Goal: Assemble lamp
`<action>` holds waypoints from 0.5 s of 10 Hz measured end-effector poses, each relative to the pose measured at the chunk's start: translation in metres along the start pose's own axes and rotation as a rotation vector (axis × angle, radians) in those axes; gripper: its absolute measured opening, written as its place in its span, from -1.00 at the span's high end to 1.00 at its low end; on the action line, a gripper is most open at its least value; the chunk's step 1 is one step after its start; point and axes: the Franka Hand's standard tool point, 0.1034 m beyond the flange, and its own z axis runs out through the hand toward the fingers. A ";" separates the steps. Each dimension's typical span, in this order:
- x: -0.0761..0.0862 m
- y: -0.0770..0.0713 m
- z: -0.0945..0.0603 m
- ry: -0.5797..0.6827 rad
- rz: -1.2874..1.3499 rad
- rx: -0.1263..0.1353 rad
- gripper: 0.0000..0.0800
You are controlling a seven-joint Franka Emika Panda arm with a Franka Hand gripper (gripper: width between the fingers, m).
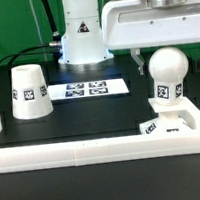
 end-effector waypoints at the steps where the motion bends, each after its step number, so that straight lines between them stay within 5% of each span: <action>1: 0.000 0.000 0.000 0.000 -0.104 0.000 -0.75; 5: 0.001 0.001 0.000 0.001 -0.464 -0.003 -0.75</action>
Offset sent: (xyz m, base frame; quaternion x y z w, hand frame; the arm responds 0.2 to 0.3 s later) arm 0.0037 0.0007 0.0040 -0.0150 0.0083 -0.2532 0.9673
